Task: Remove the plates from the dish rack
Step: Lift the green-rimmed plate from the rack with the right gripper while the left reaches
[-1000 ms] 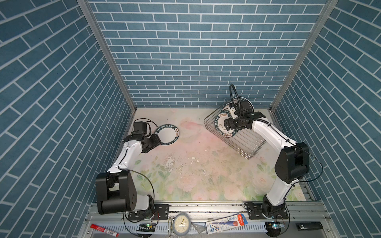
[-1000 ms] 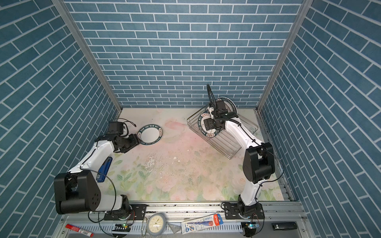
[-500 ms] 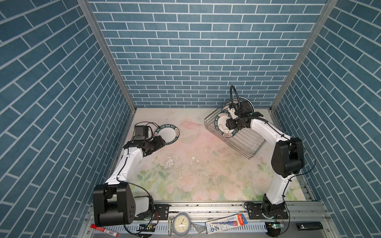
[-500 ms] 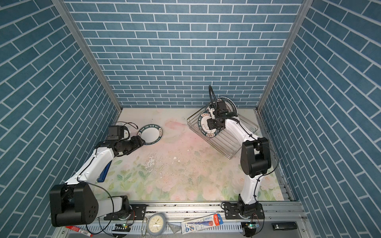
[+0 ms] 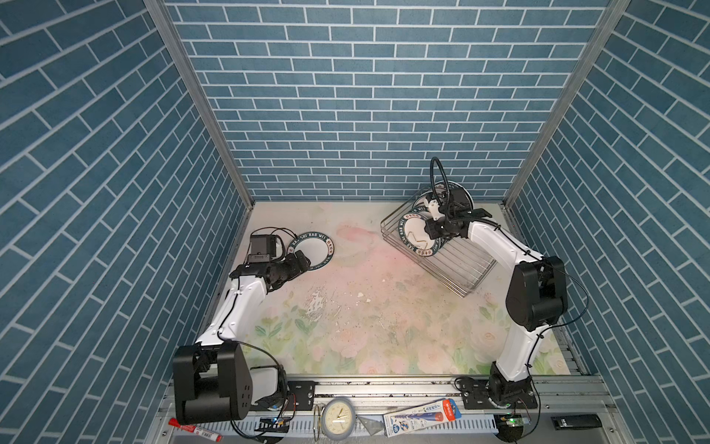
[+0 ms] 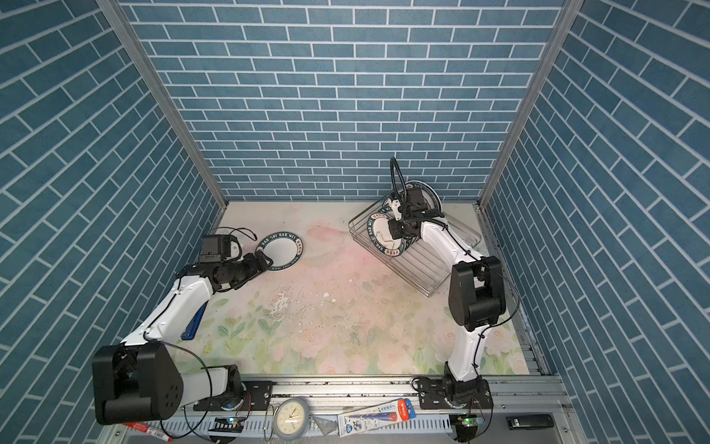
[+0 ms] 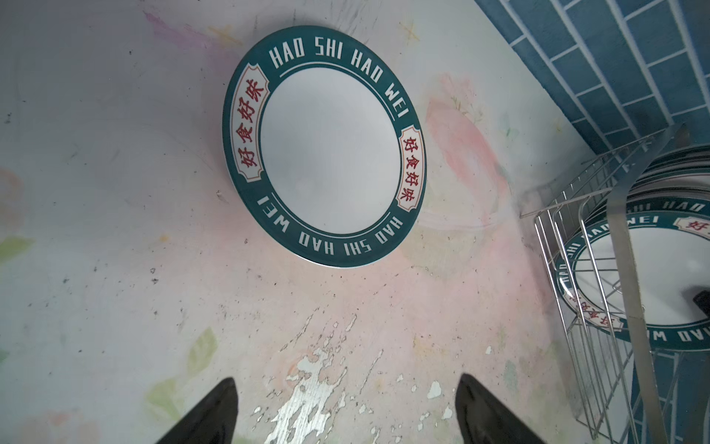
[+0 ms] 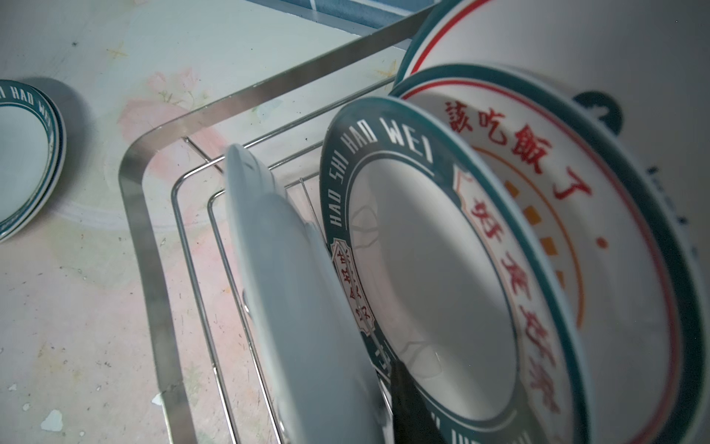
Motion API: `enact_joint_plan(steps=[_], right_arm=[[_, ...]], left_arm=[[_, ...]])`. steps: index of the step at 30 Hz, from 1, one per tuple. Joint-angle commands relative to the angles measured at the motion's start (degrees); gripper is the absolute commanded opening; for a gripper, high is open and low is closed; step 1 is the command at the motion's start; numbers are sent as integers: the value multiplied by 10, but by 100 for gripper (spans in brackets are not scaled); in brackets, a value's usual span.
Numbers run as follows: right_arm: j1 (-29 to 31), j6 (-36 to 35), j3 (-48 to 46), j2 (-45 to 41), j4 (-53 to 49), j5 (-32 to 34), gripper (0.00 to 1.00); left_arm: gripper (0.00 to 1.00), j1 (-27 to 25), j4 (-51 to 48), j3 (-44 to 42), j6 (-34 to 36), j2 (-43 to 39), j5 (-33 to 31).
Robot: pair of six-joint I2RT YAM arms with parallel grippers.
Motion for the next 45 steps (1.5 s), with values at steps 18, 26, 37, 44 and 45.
enact_joint_plan(steps=[18, 26, 37, 44, 45], right_arm=[[1, -37, 8, -68, -17, -19, 0], [1, -48, 15, -118, -30, -6, 0], [1, -8, -107, -295, 84, -47, 0], [2, 130, -253, -395, 206, -100, 0], [2, 163, -281, -409, 239, -117, 0]], left_arm=[[99, -2, -29, 1, 8, -17, -31], [99, -3, -16, -26, -18, -66, -87], [99, -33, 22, -34, -19, -79, -91], [99, -121, 45, 3, -13, -59, -87], [99, -134, 60, 2, -11, -59, -78]])
